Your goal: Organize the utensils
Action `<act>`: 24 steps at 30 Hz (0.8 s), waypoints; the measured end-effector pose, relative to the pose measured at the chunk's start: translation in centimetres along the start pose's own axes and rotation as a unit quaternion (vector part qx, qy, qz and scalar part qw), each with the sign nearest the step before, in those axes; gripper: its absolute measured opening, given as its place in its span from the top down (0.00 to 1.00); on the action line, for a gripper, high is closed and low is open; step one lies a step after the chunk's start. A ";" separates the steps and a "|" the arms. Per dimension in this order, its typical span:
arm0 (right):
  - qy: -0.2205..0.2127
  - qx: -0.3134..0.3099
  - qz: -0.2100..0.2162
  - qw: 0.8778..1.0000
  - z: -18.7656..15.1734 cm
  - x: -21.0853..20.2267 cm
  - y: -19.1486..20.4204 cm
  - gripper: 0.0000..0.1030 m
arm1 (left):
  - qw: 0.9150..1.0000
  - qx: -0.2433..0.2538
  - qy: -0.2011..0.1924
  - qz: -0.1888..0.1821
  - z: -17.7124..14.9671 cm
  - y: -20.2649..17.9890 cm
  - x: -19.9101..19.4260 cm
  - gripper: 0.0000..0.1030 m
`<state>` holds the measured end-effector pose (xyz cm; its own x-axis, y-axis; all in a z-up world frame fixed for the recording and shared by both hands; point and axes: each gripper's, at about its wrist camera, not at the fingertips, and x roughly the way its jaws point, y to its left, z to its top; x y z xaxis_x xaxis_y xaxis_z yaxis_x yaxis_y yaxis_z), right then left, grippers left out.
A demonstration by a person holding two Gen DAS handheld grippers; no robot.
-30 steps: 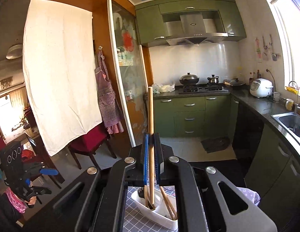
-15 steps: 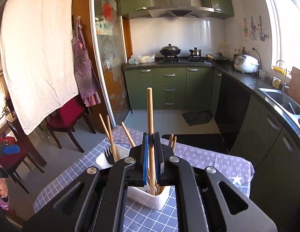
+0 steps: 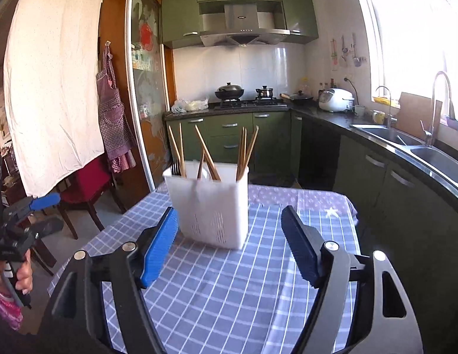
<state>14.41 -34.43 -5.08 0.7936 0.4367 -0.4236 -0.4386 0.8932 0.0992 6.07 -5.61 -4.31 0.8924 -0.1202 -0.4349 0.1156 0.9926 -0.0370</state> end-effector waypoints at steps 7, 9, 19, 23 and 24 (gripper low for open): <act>-0.007 0.011 -0.008 1.000 -4.1 -4.3 1.7 0.05 | 0.999 -0.014 0.029 0.023 -2.5 -0.8 -0.2 0.10; -0.013 0.007 -0.018 1.000 -4.0 -5.4 2.3 0.05 | 0.999 -0.022 0.029 0.029 -2.7 -0.5 -1.0 0.09; -0.041 0.019 -0.063 0.997 -3.1 -9.8 4.2 0.04 | 0.998 -0.040 0.000 0.056 -2.1 0.3 -5.9 0.07; -0.045 0.017 -0.070 0.996 -2.9 -9.9 4.8 0.04 | 0.997 -0.039 0.009 0.062 -2.1 0.4 -6.0 0.07; -0.046 0.016 -0.071 0.996 -2.9 -9.9 4.9 0.04 | 0.997 -0.041 0.010 0.065 -2.1 0.5 -6.0 0.07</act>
<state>3.20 -34.69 -3.02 0.8827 0.3116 -0.3519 -0.3062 0.9492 0.0726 -0.11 -4.36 -3.58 0.8887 0.0086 -0.4585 -0.0370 0.9979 -0.0530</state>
